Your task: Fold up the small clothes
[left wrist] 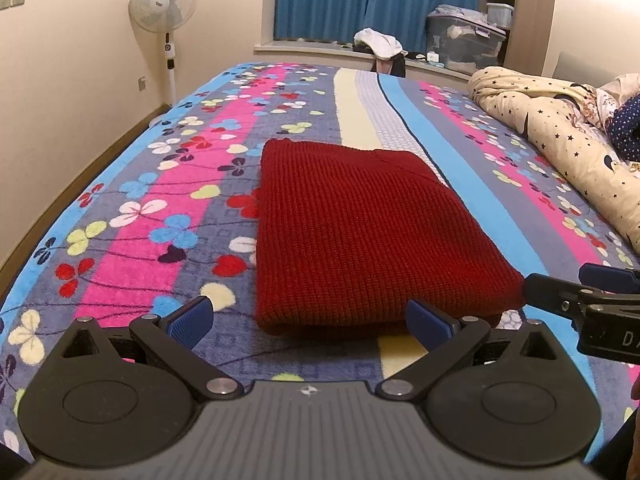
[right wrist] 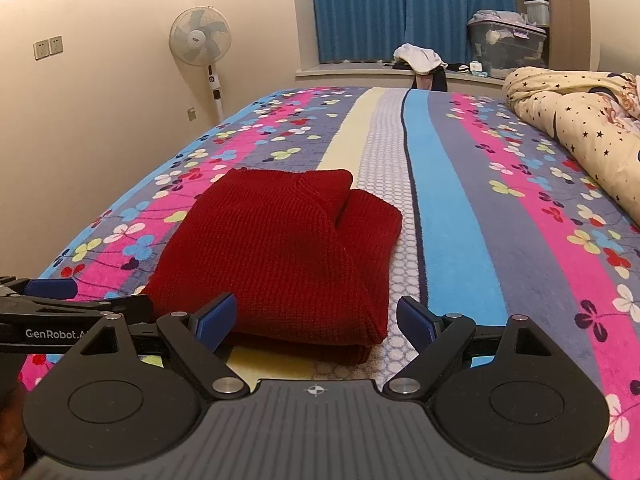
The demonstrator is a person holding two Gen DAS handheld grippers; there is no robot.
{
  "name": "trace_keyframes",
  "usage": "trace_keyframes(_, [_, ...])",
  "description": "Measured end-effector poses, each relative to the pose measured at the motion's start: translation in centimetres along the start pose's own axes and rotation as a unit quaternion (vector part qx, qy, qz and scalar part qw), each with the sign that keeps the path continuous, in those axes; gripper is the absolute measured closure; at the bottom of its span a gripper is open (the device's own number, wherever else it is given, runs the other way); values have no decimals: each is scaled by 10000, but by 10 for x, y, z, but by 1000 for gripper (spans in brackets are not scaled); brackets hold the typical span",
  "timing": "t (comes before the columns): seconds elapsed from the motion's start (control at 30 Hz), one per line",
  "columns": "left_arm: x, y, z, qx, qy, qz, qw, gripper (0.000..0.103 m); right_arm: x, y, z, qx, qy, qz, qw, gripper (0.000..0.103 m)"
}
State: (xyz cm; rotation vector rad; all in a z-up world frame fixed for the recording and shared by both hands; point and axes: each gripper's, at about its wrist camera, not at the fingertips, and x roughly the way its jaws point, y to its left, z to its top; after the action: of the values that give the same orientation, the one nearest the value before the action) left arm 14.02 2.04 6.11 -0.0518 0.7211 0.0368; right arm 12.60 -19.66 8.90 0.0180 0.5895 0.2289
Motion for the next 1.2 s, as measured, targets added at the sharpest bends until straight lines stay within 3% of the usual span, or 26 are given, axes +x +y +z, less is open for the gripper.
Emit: trace_keyframes(1.2, [-1, 3, -1, -35, 23, -36, 10000, 0, 0, 1, 0, 100, 12, 122, 9999, 15])
